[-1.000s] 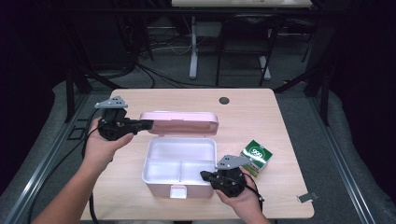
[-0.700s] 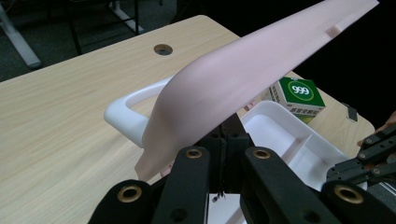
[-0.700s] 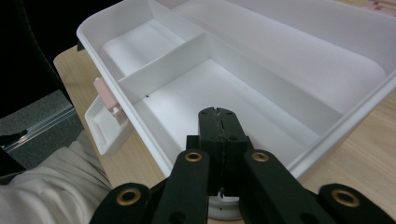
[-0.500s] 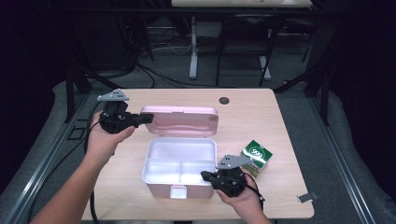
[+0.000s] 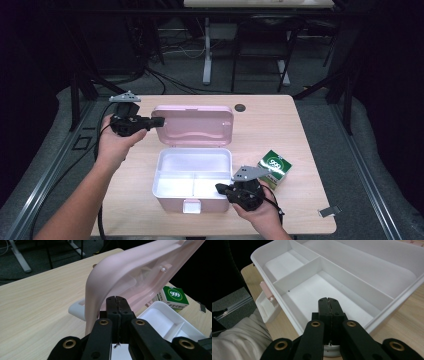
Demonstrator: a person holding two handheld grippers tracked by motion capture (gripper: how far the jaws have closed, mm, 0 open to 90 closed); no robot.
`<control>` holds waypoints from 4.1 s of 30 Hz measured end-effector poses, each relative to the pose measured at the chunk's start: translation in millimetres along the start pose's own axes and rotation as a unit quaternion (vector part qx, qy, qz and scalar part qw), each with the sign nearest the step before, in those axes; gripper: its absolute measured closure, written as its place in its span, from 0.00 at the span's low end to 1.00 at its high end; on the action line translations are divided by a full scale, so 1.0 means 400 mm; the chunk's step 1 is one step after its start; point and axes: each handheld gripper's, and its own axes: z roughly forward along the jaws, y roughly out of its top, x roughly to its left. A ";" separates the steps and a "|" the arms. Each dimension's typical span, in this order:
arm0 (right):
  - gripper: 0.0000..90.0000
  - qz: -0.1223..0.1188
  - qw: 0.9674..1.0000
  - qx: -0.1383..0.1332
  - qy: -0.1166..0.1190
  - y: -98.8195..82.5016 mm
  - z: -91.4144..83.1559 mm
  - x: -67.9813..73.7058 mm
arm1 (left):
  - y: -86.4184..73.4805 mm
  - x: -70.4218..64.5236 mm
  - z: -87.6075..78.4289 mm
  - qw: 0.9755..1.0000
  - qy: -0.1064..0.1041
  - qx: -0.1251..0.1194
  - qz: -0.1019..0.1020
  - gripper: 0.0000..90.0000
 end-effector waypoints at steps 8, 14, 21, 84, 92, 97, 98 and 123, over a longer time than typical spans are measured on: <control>1.00 0.001 1.000 -0.001 0.002 -0.001 0.000 -0.001 | 0.002 0.031 0.020 1.000 0.011 0.006 -0.011 1.00; 1.00 0.001 1.000 -0.002 0.003 -0.001 0.000 -0.002 | 0.001 0.046 0.021 1.000 0.014 0.014 -0.016 1.00; 1.00 0.002 1.000 -0.002 0.005 -0.001 0.000 -0.002 | -0.001 0.041 0.009 1.000 0.013 0.015 -0.008 0.99; 1.00 0.002 1.000 -0.003 0.006 -0.001 -0.001 -0.003 | -0.008 -0.177 0.125 0.870 -0.064 0.345 0.346 0.91; 1.00 0.000 1.000 0.000 0.007 0.002 -0.005 0.000 | -0.017 -0.203 0.153 0.855 -0.067 0.363 0.365 0.89; 1.00 0.001 1.000 -0.005 0.005 0.004 -0.009 0.000 | -0.027 -0.219 0.170 0.843 -0.075 0.378 0.376 0.89; 1.00 0.001 1.000 -0.007 0.003 0.005 -0.012 -0.001 | -0.029 -0.222 0.175 0.841 -0.077 0.379 0.378 0.89; 1.00 0.012 1.000 -0.025 -0.011 0.013 -0.051 -0.024 | -0.052 -0.271 0.245 0.818 -0.096 0.406 0.396 0.90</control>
